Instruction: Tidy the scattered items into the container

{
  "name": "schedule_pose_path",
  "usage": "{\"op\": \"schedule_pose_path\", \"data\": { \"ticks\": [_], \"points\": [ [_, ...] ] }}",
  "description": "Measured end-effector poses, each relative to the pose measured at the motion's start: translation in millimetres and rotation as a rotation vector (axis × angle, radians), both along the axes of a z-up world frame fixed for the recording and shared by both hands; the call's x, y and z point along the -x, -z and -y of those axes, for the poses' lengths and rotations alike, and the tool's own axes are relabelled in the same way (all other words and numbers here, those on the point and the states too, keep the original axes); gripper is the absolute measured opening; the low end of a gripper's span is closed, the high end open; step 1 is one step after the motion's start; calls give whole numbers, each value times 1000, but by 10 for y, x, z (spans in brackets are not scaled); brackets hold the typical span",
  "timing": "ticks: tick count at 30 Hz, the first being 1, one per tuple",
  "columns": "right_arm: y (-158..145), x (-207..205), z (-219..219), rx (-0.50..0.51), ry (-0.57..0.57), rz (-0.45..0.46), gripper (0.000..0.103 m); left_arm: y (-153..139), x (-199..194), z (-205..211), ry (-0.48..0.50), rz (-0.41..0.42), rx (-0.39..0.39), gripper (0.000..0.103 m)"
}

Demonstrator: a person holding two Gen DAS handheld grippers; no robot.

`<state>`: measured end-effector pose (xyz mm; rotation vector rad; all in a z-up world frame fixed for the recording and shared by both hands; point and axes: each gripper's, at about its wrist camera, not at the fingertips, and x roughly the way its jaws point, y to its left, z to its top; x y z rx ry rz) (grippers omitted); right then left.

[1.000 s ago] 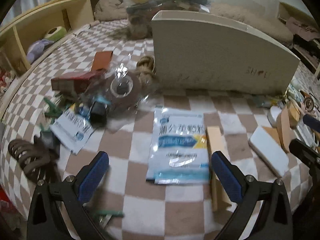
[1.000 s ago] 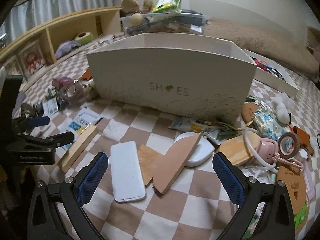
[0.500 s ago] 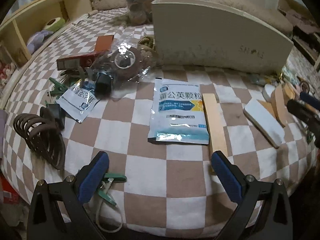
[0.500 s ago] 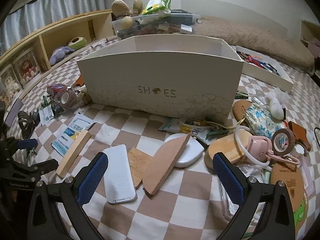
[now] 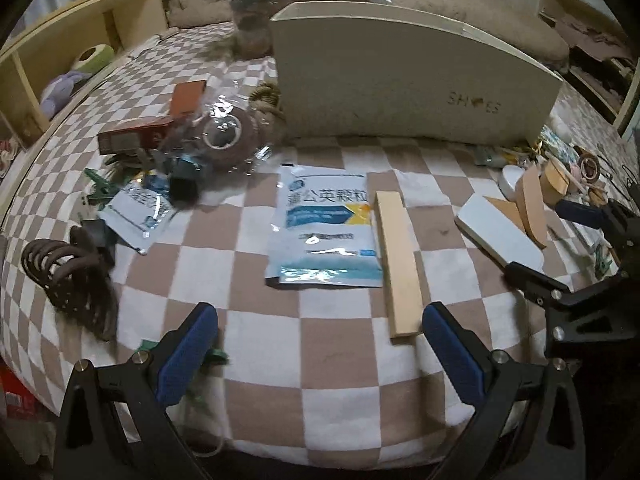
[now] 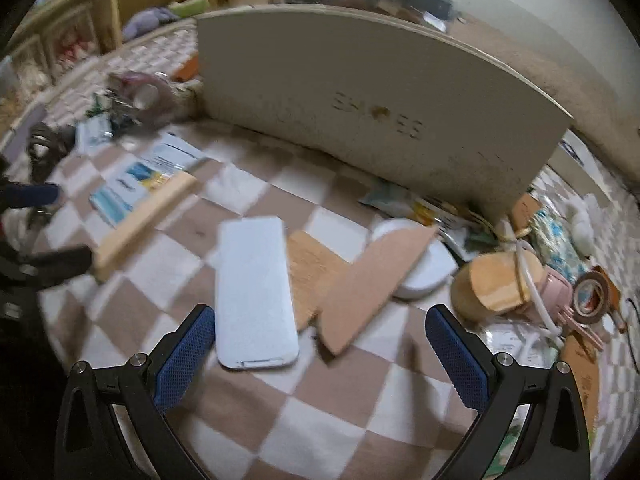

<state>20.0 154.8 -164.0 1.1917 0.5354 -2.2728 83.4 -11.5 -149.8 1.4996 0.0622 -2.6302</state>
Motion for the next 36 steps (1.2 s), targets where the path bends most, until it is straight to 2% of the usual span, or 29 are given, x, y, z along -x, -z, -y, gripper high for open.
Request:
{"op": "schedule_pose_path", "data": {
  "ticks": [5,10,13,15,19,21,23,25,28,30,33,36],
  "points": [
    [-37,189,-290,6,161,6,103,51,30,67,-22,50,36,103],
    [-63,343,-618,75,289,47,103,112,42,111,-38,74,43,103],
    [-135,340,-704,134,292,45,103,109,25,106,-47,79,73,103],
    [-159,328,-745,159,289,44,103,83,15,157,-58,77,47,103],
    [-110,340,-725,150,286,57,103,24,17,288,-111,74,49,103],
    [-99,332,-695,152,272,63,103,64,38,328,-124,99,49,103],
    [-111,346,-647,174,254,70,103,165,74,281,-96,153,74,103],
    [-147,306,-607,188,252,73,103,179,87,186,-66,156,119,103],
    [-170,315,-646,211,272,75,103,183,94,80,-15,152,105,103],
    [-204,342,-718,245,296,82,103,184,96,7,8,138,111,103],
    [-240,403,-822,312,330,100,103,183,133,-59,37,119,79,103],
    [-244,438,-862,348,349,120,103,192,201,-155,57,94,90,103]
  ]
}}
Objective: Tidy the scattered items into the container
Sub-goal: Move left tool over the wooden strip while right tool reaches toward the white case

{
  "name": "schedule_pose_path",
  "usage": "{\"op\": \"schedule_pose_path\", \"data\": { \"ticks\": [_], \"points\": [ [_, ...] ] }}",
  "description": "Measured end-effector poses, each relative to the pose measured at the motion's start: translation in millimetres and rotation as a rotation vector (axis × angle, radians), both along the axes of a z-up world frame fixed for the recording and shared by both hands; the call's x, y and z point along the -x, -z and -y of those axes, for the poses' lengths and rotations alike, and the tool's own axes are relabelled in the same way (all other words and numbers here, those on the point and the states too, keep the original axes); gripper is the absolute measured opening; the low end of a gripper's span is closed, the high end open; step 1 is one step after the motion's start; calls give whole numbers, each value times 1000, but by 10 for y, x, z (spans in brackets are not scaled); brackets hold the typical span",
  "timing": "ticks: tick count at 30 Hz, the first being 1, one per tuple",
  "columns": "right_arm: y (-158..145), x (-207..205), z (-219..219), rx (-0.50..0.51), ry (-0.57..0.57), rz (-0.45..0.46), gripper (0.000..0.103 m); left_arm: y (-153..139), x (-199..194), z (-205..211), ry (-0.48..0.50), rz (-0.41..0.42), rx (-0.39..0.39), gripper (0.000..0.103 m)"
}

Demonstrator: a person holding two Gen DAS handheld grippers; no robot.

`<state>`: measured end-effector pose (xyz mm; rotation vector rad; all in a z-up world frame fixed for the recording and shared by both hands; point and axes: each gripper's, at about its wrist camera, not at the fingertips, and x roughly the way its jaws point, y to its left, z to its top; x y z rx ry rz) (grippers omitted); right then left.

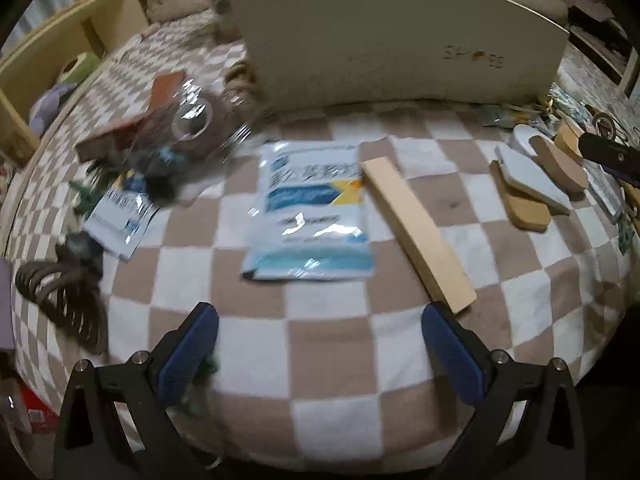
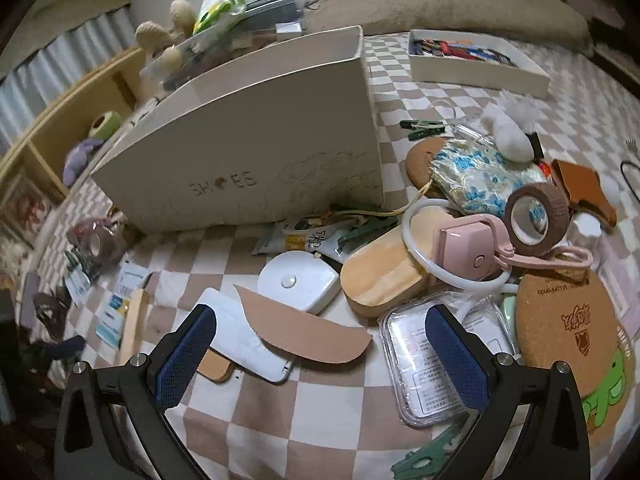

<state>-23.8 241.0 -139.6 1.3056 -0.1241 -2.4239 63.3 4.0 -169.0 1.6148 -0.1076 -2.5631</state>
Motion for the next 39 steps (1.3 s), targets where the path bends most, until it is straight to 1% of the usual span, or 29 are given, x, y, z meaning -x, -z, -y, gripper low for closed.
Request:
{"op": "schedule_pose_path", "data": {
  "ticks": [7,11,14,16,18,21,22,25,29,32,39],
  "points": [
    [20,9,58,-10,-19,1,103,-16,182,-283,61,-32,-4,103],
    [15,8,27,3,-19,4,103,-56,99,-376,157,-44,-7,103],
    [11,14,-3,31,-19,11,103,-122,52,-315,163,-70,4,103],
    [-1,13,-12,53,-22,14,103,-211,66,-254,180,-96,-46,103],
    [-12,4,-7,66,-28,13,103,-305,125,-232,211,-121,-72,103],
    [-11,-4,3,78,-34,17,103,-397,218,-274,272,-153,-56,103],
    [-7,-1,-2,84,-33,21,103,-411,260,-293,300,-149,-68,103],
    [7,11,-21,100,-27,33,103,-347,414,-289,381,-98,-146,103],
    [13,21,-38,108,-18,41,103,-215,522,-305,429,-21,-177,103],
    [15,21,-35,111,-22,43,103,-131,573,-304,457,15,-236,103],
    [15,3,-10,110,-35,39,103,-128,601,-341,504,-2,-219,103]
  ]
}}
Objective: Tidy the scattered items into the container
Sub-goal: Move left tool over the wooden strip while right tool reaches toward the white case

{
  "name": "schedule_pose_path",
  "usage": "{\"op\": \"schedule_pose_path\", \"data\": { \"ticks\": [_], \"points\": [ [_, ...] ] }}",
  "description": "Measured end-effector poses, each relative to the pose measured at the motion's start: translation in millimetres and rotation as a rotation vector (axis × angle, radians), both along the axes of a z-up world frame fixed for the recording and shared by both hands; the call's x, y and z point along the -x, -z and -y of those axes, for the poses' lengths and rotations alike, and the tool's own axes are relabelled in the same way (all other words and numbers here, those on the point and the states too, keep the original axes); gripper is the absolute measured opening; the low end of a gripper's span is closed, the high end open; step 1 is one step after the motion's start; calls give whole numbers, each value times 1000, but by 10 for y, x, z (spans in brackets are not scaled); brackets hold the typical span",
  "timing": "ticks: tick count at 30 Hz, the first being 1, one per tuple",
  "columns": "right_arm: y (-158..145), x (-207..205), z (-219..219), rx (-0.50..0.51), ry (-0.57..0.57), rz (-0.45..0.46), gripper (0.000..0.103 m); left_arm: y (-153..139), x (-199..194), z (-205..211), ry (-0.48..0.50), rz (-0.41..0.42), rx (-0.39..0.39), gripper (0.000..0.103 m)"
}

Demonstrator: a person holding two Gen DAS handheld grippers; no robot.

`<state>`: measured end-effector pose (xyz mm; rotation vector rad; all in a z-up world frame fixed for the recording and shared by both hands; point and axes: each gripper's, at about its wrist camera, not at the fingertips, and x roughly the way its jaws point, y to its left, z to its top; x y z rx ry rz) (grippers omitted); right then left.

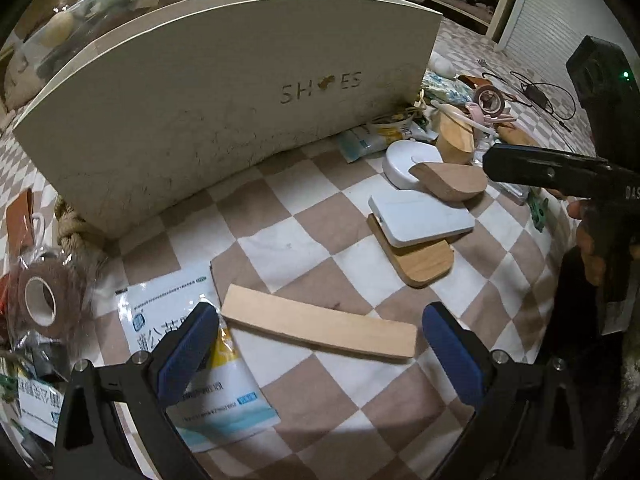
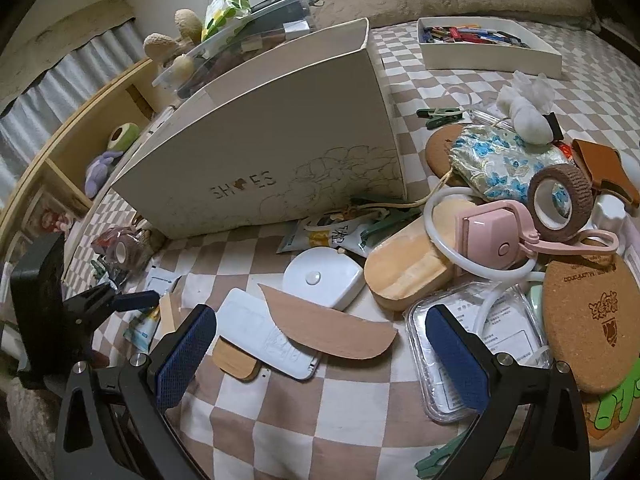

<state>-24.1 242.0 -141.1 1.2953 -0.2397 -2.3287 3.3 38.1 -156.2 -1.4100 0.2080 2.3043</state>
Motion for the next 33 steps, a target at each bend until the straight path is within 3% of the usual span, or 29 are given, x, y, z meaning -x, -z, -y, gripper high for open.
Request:
{"op": "schedule_pose_path", "data": {
  "ticks": [4,11,18,20,24,26,33],
  "points": [
    [-9,-14,-17,31,1,7,103,27,15,-21,40,0,-10,103],
    [35,-74,40,124,17,81,103,85,-72,-103,57,-19,47,103],
    [47,-175,383,23,23,42,103,166,-183,-206,60,11,60,103],
    [53,-205,421,20,40,38,103,159,-208,-225,52,-3,72,103],
    [90,-309,439,66,39,65,103,144,-180,-149,0,15,18,103],
    [148,-319,468,33,46,77,103,141,-173,-147,-7,15,12,103],
    [224,-151,512,55,144,114,103,155,-177,-190,-4,-7,53,103]
  ]
}}
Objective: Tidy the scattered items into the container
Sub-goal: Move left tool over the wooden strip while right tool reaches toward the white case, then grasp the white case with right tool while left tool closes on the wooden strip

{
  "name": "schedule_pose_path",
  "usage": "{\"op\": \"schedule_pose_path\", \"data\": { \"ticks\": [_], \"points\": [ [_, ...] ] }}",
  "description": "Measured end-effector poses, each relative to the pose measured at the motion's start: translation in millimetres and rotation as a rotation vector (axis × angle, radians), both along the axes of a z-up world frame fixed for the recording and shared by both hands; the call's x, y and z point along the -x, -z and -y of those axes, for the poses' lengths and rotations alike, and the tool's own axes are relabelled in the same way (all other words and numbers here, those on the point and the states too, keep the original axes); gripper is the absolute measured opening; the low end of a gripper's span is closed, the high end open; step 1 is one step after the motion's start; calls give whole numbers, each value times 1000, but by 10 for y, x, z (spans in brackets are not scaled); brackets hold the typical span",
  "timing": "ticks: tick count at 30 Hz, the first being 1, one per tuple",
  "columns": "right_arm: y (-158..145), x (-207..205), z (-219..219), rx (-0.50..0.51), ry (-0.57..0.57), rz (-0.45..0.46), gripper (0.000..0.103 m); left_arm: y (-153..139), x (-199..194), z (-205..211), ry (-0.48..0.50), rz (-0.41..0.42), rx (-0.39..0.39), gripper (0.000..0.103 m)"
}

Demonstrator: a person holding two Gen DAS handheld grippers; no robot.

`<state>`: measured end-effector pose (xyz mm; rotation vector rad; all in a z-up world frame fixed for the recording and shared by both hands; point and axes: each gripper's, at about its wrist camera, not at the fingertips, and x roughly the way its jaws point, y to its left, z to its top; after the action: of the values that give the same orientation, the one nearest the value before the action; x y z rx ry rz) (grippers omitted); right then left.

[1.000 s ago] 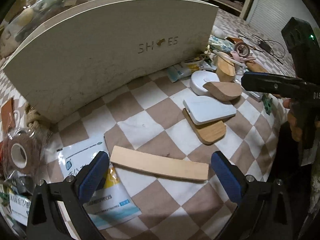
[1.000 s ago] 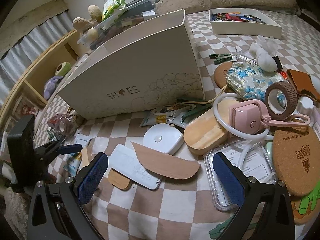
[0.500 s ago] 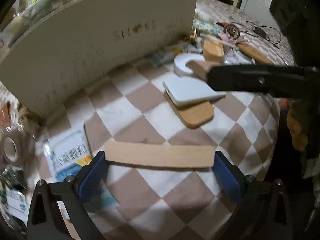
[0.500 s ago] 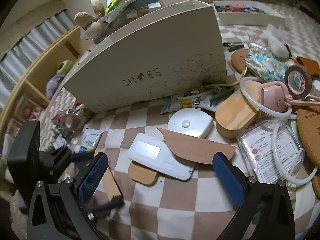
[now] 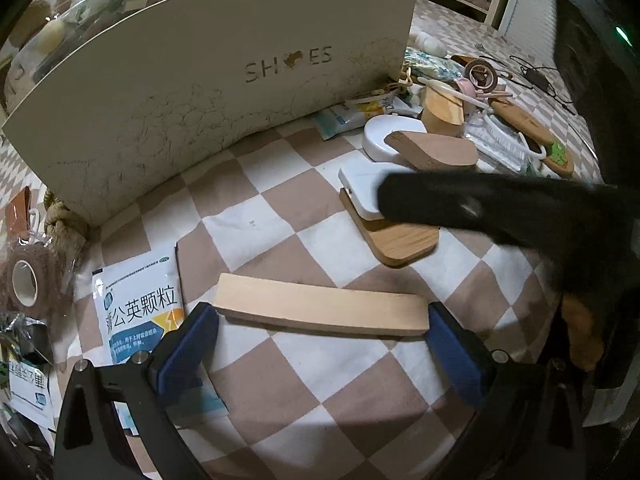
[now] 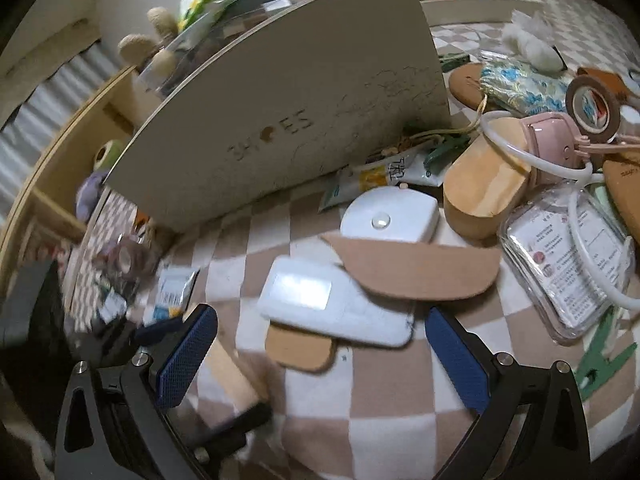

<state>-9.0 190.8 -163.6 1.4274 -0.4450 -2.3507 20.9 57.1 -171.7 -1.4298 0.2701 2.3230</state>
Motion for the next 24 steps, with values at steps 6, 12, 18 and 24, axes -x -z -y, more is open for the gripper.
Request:
{"op": "schedule_pose_path", "data": {
  "ticks": [6,12,18,24],
  "points": [
    [60,52,240,-142,1,-51,103,2,6,-9,-3,-11,12,103],
    [40,-26,187,-174,-50,-94,90,-95,-41,70,-20,-54,2,103],
    [-34,-85,116,-76,-99,-88,90,-137,-70,105,-5,-74,3,103],
    [-103,-69,-92,48,-101,-58,90,-48,-24,51,17,-41,24,103]
  ]
}}
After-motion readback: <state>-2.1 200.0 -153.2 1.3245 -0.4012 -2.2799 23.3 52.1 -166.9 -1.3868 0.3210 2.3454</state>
